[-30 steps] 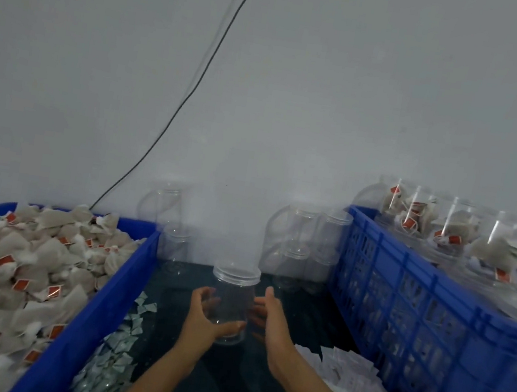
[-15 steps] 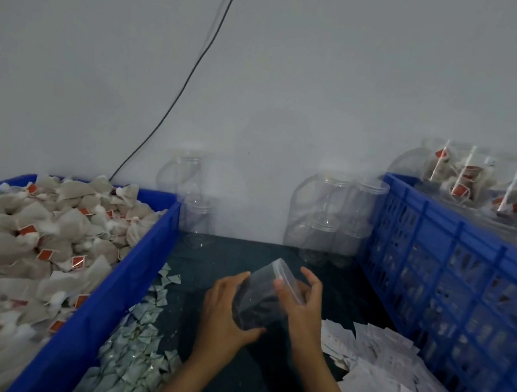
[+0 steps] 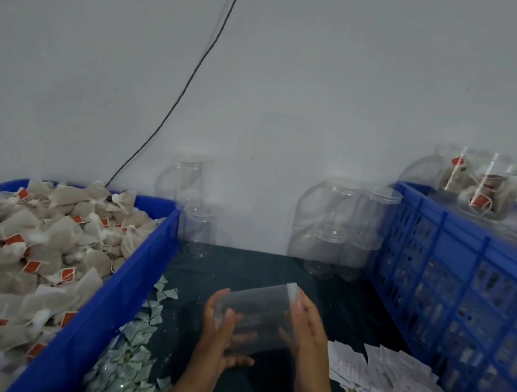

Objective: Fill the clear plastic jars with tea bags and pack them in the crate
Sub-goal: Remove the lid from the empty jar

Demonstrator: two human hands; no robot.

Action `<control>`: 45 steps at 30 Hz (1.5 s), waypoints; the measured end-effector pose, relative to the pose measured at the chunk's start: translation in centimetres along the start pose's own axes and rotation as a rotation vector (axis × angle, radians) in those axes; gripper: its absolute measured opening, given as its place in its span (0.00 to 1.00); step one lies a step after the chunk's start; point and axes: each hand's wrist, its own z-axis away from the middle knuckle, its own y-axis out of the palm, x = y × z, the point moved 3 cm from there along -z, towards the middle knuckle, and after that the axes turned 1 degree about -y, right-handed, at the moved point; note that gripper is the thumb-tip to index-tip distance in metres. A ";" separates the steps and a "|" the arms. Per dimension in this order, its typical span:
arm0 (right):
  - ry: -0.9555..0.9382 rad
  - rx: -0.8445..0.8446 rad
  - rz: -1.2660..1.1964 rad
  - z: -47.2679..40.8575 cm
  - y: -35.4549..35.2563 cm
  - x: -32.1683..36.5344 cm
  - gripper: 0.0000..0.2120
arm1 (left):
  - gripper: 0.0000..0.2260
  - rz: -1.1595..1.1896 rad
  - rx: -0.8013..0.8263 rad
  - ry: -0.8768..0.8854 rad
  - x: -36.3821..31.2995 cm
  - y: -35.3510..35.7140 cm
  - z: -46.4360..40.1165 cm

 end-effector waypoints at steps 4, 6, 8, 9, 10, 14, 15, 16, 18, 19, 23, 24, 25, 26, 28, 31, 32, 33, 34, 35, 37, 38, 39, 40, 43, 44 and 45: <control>-0.015 -0.049 0.043 0.0 0.2 -0.3 0.24 | 0.25 -0.063 -0.058 -0.031 0.4 -0.2 -0.2; -0.035 -0.062 0.053 -0.1 0.2 -0.3 0.22 | 0.23 -0.092 -0.054 -0.026 0.4 -0.2 -0.2; -0.051 -0.074 0.067 -0.2 -0.2 -0.3 0.19 | 0.18 -0.117 -0.059 -0.032 0.4 -0.2 -0.4; -0.059 -0.076 0.072 -0.3 -0.3 -0.3 0.18 | 0.14 -0.123 -0.065 -0.033 0.4 -0.2 -0.6; -0.069 -0.078 0.078 -0.4 -0.4 -0.4 0.18 | 0.10 -0.132 -0.062 -0.034 0.6 -0.2 -0.7; -0.080 -0.064 0.092 -0.5 -0.6 -0.9 0.24 | 0.12 -0.174 -0.021 -0.022 0.4 -0.1 -0.5; -0.081 -0.056 0.090 -0.5 -0.7 -1.1 0.26 | 0.15 -0.182 -0.015 -0.018 0.3 0.0 -0.3; -0.083 -0.057 0.093 -0.5 -0.8 -1.2 0.27 | 0.17 -0.186 -0.013 -0.013 0.2 0.1 -0.2; -0.090 -0.073 0.109 -0.4 -0.9 -1.2 0.29 | 0.17 -0.191 -0.021 0.002 0.1 0.2 0.1; -0.092 -0.077 0.114 -0.3 -0.9 -1.1 0.29 | 0.17 -0.196 -0.026 0.012 0.0 0.2 0.2; -0.098 -0.069 0.130 -0.3 -0.8 -0.9 0.29 | 0.20 -0.195 -0.044 0.025 -0.1 0.1 0.4; -0.103 -0.066 0.138 -0.3 -0.7 -0.9 0.29 | 0.20 -0.191 -0.045 0.024 0.0 0.1 0.4; -0.110 -0.062 0.148 -0.3 -0.7 -0.8 0.29 | 0.20 -0.186 -0.043 0.021 0.0 0.0 0.4; -0.116 -0.057 0.157 -0.3 -0.7 -0.7 0.29 | 0.21 -0.177 -0.038 0.017 0.0 0.0 0.4; -0.120 -0.052 0.171 -0.3 -0.8 -0.6 0.29 | 0.22 -0.165 -0.029 0.007 0.1 -0.1 0.5; -0.122 -0.045 0.185 -0.3 -0.8 -0.7 0.30 | 0.22 -0.172 -0.043 0.012 0.1 0.0 0.5; -0.124 -0.042 0.179 -0.3 -0.8 -0.8 0.30 | 0.22 -0.169 -0.051 0.018 0.1 0.0 0.5; -0.125 -0.041 0.171 -0.3 -0.8 -0.9 0.30 | 0.22 -0.165 -0.059 0.024 0.1 0.0 0.6; -0.125 -0.042 0.167 -0.2 -0.7 -0.9 0.30 | 0.22 -0.163 -0.066 0.025 0.1 0.0 0.6; -0.125 -0.042 0.168 -0.2 -0.7 -1.0 0.31 | 0.21 -0.163 -0.070 0.023 0.1 -0.1 0.6; -0.124 -0.039 0.171 -0.2 -0.7 -1.1 0.31 | 0.22 -0.165 -0.069 0.012 0.0 -0.1 0.6; -0.122 -0.039 0.174 -0.2 -0.7 -1.1 0.32 | 0.23 -0.165 -0.067 -0.001 0.0 0.0 0.6; -0.125 -0.038 0.178 -0.1 -0.7 -0.9 0.31 | 0.24 -0.160 -0.061 -0.020 0.0 0.0 0.6; -0.145 -0.031 0.191 0.1 -0.5 -0.5 0.29 | 0.25 -0.146 -0.059 -0.052 -0.1 0.0 0.6; -0.269 0.047 0.250 0.4 0.4 0.9 0.23 | 0.29 -0.063 -0.053 -0.219 -0.4 -0.5 0.3; -0.303 0.089 0.256 0.5 0.7 1.5 0.22 | 0.30 -0.034 -0.036 -0.267 -0.5 -0.8 0.2; -0.334 0.135 0.275 0.7 0.9 1.9 0.21 | 0.30 -0.005 -0.018 -0.300 -0.6 -1.1 0.1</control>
